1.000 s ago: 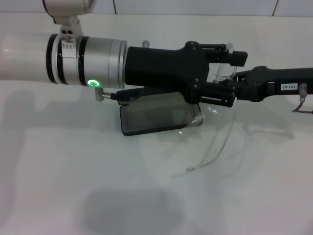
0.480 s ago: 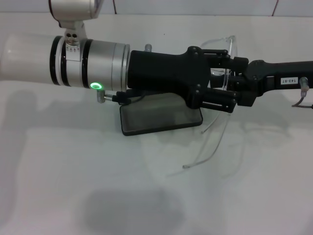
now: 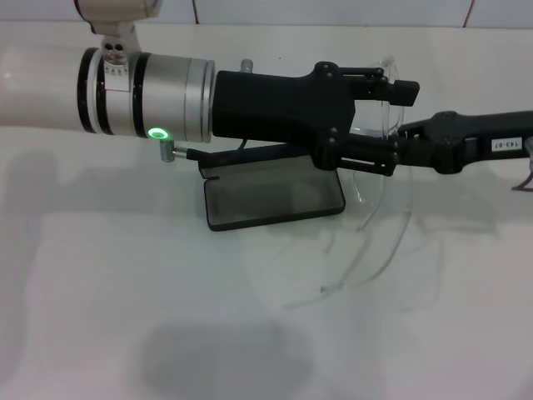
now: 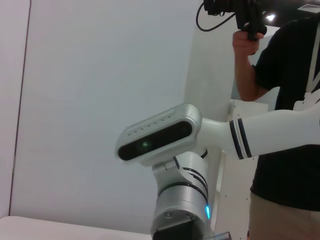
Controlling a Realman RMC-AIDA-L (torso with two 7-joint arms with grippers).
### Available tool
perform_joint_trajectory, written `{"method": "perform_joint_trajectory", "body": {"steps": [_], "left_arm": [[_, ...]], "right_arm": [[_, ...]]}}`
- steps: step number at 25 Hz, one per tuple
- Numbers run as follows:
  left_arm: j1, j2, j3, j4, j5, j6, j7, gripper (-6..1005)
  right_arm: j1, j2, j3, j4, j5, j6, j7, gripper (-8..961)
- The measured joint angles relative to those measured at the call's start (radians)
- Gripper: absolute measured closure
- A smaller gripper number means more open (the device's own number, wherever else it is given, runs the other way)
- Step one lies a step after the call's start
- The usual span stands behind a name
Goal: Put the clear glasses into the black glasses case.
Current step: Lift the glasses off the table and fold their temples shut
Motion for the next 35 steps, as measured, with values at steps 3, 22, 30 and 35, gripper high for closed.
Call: {"method": "perform_joint_trajectory", "body": {"steps": [3,22,30,35], "left_arm": [[0.002,-0.002,0.000,0.000,0.000,0.000,0.009,226],[0.087,0.054,-0.098,0.006,-0.039,0.060,0.025,226],[0.129,0.072,-0.140,0.000,0.008,-0.003,0.026,226],[0.106,0.033,-0.135,-0.001,0.136,-0.023,0.026,226]], "right_arm": [[-0.004,0.000,0.004,0.001,0.001,-0.020,0.001,836],[-0.129,0.006,0.183,-0.078,0.046,0.000,0.007,837],[-0.168,-0.001,0.207,-0.138,0.184,-0.140,-0.018,837],[-0.164,0.018,0.208,-0.135,0.299,-0.149,-0.082,837]]}}
